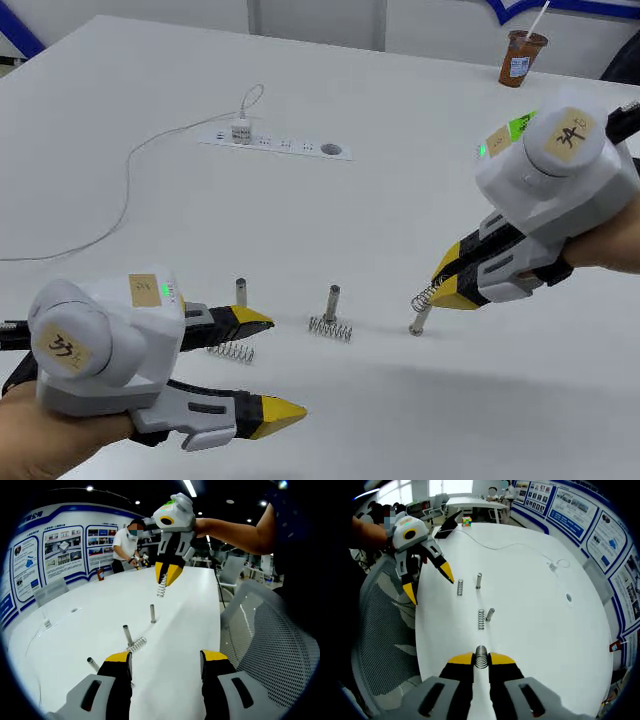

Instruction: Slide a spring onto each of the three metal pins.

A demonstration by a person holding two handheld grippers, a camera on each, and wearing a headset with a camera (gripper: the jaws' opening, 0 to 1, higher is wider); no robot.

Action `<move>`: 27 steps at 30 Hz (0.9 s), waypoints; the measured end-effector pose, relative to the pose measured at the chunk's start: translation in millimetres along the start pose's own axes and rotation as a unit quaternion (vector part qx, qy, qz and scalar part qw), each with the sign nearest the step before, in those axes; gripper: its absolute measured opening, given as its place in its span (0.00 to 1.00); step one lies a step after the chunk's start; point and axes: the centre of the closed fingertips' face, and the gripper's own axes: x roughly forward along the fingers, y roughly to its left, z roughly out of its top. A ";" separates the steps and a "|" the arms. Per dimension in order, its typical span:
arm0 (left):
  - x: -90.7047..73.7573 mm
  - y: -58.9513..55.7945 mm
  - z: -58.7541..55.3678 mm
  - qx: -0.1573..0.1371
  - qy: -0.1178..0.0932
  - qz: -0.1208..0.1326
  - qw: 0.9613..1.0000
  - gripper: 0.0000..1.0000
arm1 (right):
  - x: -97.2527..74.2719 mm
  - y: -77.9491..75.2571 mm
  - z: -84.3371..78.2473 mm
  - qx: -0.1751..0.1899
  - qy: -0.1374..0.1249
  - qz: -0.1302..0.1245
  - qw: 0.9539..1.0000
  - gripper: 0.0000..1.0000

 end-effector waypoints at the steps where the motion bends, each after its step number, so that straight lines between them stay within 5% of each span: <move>1: -1.8 1.1 -1.4 -0.001 0.000 0.002 1.000 0.56 | -0.2 -2.1 -1.6 0.003 0.002 -0.001 1.000 0.12; 27: -29.6 25.1 -17.9 -0.041 -0.003 0.065 0.997 0.62 | 21.6 -35.5 -33.2 0.014 0.070 -0.014 0.997 0.12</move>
